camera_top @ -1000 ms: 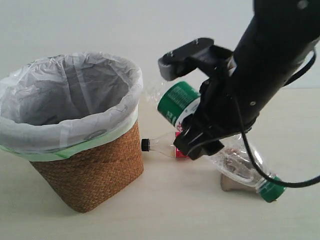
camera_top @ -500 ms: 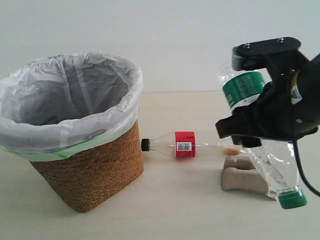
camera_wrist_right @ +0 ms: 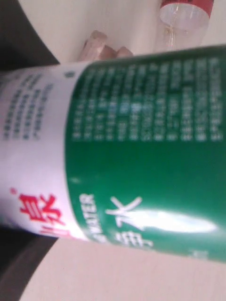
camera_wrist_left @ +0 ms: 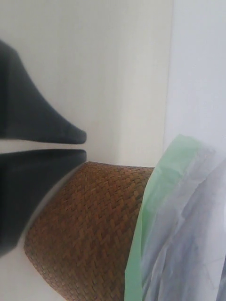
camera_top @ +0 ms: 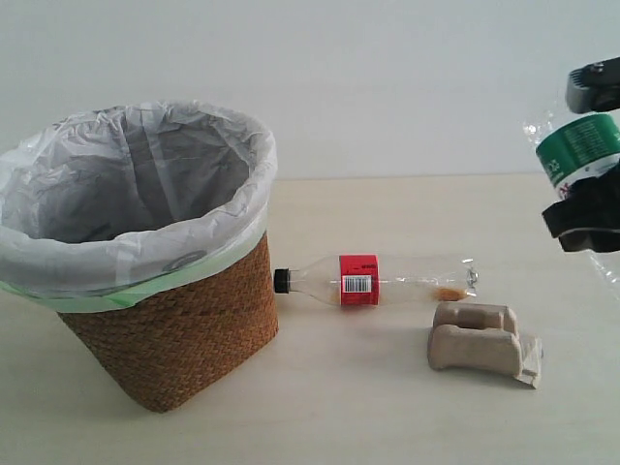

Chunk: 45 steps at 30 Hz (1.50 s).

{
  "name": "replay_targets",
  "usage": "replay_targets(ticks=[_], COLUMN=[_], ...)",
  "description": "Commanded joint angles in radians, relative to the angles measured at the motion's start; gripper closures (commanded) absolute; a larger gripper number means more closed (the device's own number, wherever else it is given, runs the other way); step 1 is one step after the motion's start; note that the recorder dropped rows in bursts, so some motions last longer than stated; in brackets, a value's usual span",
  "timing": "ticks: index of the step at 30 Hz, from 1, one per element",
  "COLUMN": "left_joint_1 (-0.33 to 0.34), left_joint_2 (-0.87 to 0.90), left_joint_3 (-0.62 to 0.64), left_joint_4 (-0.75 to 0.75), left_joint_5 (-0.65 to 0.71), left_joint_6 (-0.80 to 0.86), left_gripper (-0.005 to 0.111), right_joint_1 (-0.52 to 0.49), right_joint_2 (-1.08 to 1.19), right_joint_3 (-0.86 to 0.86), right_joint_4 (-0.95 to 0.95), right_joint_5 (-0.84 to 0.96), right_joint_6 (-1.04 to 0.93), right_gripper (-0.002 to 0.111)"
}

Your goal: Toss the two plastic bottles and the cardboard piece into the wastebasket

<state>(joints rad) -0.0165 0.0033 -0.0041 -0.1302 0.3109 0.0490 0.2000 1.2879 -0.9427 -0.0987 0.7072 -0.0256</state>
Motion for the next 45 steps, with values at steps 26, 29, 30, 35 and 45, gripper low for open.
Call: replay_targets(ticks=[26,29,30,35,45], left_joint_1=[0.001,0.001,0.001,0.001,0.001], left_joint_2=[-0.003,-0.003,-0.003,-0.003,-0.003], left_joint_3=[0.004,0.004,0.004,0.004,0.004], left_joint_4=[0.003,0.003,0.003,0.003,0.003], left_joint_5=[-0.001,-0.001,-0.001,-0.001,-0.001], left_joint_6=[-0.005,-0.005,-0.005,-0.005,-0.005], left_gripper=[0.103,0.103,0.103,0.103,0.103], right_joint_1=[-0.132,-0.132,-0.132,-0.132,0.103], right_joint_2=[0.076,0.083,0.083,0.121,0.294], right_joint_3=[-0.005,-0.005,-0.005,-0.005,-0.366], right_joint_4=[0.205,-0.036,-0.112,-0.251,0.468], right_joint_5=[0.012,0.051,0.07,0.112,-0.029], right_joint_6=[-0.062,0.196,0.276,0.387,-0.056], right_gripper=[0.108,0.108,0.108,0.108,0.091])
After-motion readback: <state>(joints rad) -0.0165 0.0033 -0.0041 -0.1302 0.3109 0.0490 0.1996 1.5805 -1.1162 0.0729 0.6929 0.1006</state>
